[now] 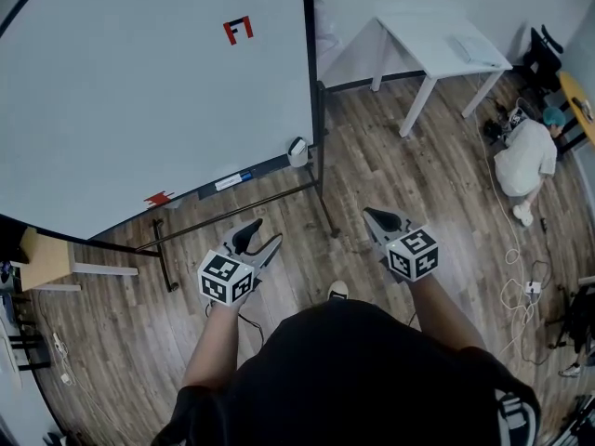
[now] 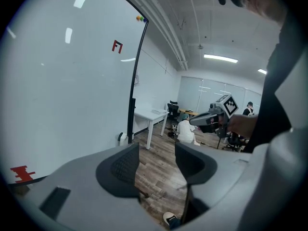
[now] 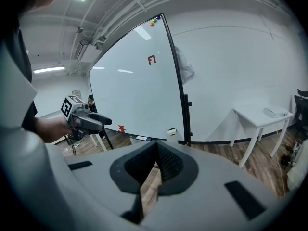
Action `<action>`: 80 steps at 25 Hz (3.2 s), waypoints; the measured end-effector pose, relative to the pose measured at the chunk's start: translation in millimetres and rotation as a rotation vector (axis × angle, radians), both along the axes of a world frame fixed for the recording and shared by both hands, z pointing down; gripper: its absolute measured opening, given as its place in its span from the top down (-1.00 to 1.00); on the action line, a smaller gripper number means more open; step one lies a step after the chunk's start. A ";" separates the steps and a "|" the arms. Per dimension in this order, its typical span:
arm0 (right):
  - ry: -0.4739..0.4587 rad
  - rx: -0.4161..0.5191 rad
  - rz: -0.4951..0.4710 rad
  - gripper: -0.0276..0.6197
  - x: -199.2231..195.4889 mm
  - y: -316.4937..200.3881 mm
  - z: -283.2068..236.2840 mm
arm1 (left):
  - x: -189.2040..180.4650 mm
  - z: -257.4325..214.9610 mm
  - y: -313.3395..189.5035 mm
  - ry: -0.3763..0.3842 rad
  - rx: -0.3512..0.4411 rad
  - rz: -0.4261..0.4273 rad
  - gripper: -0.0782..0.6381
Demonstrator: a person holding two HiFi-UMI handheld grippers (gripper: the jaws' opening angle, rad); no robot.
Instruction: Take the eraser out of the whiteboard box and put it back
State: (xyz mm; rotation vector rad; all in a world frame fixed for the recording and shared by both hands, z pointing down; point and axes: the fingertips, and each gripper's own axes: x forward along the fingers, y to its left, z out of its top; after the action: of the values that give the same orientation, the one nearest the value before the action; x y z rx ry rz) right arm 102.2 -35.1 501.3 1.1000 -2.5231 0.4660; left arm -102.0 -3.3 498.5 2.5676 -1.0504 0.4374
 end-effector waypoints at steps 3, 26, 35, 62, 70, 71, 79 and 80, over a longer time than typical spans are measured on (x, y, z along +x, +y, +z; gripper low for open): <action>-0.017 -0.002 -0.031 0.93 2.3 -15.6 -1.9 | 6.3 -1.2 -9.6 -0.006 -0.001 -0.021 0.10; -0.039 0.019 -0.100 0.93 44.0 -61.1 0.3 | 47.7 -11.2 -62.2 -0.045 0.029 -0.086 0.10; -0.064 0.000 -0.084 0.93 62.0 -53.6 -1.7 | 55.5 -13.6 -64.4 -0.060 0.033 -0.078 0.10; 0.011 -0.073 -0.086 0.93 38.2 -99.2 18.3 | 38.1 -1.2 -135.8 -0.029 0.035 -0.053 0.10; 0.025 -0.113 -0.073 0.93 31.4 -112.3 31.6 | 40.8 11.6 -161.7 -0.034 0.010 -0.017 0.10; 0.027 -0.115 -0.070 0.93 30.6 -115.1 32.2 | 40.9 13.0 -165.0 -0.035 0.008 -0.012 0.10; 0.035 -0.139 -0.060 0.93 20.7 -137.4 45.2 | 37.2 32.3 -193.4 -0.039 -0.021 0.007 0.10; 0.036 -0.144 -0.062 0.93 18.4 -139.0 47.9 | 36.7 34.6 -196.7 -0.039 -0.021 0.005 0.10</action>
State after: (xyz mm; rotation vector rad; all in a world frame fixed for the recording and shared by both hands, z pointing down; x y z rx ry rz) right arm 120.6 -174.1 549.2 0.9663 -2.4422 0.5955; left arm -65.3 -200.0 533.2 2.5541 -1.0468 0.4983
